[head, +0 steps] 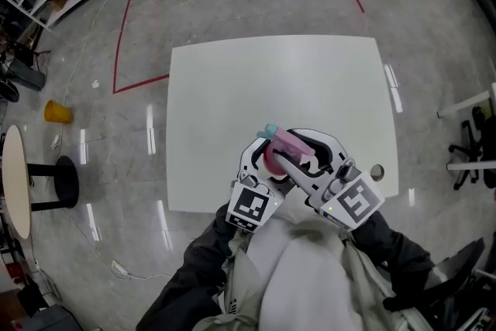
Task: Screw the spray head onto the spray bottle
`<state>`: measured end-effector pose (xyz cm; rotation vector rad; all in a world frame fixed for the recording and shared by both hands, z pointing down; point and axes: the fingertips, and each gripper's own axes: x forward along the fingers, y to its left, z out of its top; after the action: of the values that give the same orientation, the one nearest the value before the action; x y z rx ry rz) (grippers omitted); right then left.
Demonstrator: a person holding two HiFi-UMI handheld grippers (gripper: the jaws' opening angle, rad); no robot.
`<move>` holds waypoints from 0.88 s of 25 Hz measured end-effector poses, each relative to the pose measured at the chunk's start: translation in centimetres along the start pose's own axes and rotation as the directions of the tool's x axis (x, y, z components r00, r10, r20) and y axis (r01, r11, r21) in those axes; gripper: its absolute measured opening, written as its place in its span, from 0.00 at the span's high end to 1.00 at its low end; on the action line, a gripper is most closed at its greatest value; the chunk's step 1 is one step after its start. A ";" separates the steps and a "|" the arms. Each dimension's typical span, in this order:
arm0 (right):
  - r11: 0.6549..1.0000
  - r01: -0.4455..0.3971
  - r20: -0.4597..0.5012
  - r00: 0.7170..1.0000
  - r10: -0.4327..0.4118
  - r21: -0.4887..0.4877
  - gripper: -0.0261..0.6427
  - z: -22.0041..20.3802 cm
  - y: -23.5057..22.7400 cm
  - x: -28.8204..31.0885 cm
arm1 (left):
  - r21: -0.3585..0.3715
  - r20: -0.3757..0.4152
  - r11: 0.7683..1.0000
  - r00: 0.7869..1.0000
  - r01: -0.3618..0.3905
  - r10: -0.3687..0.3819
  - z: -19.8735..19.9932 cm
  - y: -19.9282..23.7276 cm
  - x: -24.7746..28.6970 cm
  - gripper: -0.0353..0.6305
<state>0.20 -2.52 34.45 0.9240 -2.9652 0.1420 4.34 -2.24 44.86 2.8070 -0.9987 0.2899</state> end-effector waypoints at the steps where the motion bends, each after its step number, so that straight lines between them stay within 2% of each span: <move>1: 0.999 -0.053 0.010 0.999 0.053 0.007 0.75 0.1 0.7 -0.2 | -0.013 0.019 0.999 0.999 0.047 -0.046 0.2 -0.5 -0.3 0.30; 4: 0.984 -0.178 0.021 0.984 0.178 0.005 0.64 0.5 1.9 -1.3 | -0.047 0.074 0.990 0.989 0.134 -0.130 0.9 -0.7 -1.1 0.30; 6: 0.976 -0.218 0.007 0.976 0.218 -0.008 0.63 0.5 1.9 -1.7 | -0.031 0.061 0.982 0.981 0.188 -0.186 0.8 -0.8 -1.7 0.30; 9: 0.948 -0.318 -0.040 0.947 0.317 -0.013 0.63 0.4 2.5 -1.9 | 0.007 0.028 0.950 0.950 0.312 -0.312 0.7 -2.3 -2.4 0.30; 12: 0.900 -0.436 -0.065 0.899 0.434 -0.016 0.63 0.5 3.9 -2.1 | 0.027 0.005 0.941 0.941 0.338 -0.338 0.4 -3.0 -2.2 0.30; 13: 0.896 -0.444 -0.068 0.895 0.442 -0.028 0.63 0.5 4.1 -2.1 | 0.025 0.006 0.941 0.941 0.339 -0.339 0.3 -3.2 -1.9 0.30; 14: 0.902 -0.430 -0.066 0.902 0.427 -0.043 0.67 0.5 4.0 -2.1 | 0.020 0.012 0.942 0.942 0.334 -0.334 0.3 -3.2 -1.7 0.30; 15: 0.917 -0.396 -0.057 0.918 0.393 -0.053 0.75 0.5 3.6 -1.9 | 0.010 0.024 0.947 0.947 0.321 -0.321 0.5 -3.1 -1.5 0.30; 17: 0.955 -0.292 -0.013 0.956 0.292 -0.046 0.76 1.0 2.3 -1.5 | -0.023 0.057 0.962 0.961 0.271 -0.269 1.0 -2.3 -1.2 0.30; 20: 0.998 -0.058 0.019 0.998 0.058 -0.030 0.76 1.3 0.3 -0.5 | -0.061 0.065 0.990 0.990 0.127 -0.123 1.3 -0.4 -0.7 0.30; 22: 0.995 0.095 0.005 0.995 -0.095 -0.036 0.78 0.9 -0.8 0.0 | -0.057 0.034 0.998 0.999 0.021 -0.020 0.7 0.7 -0.3 0.30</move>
<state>0.72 -3.27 33.59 1.0592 -2.9087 0.0835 3.78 -2.76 44.12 2.7774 -0.9685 0.2093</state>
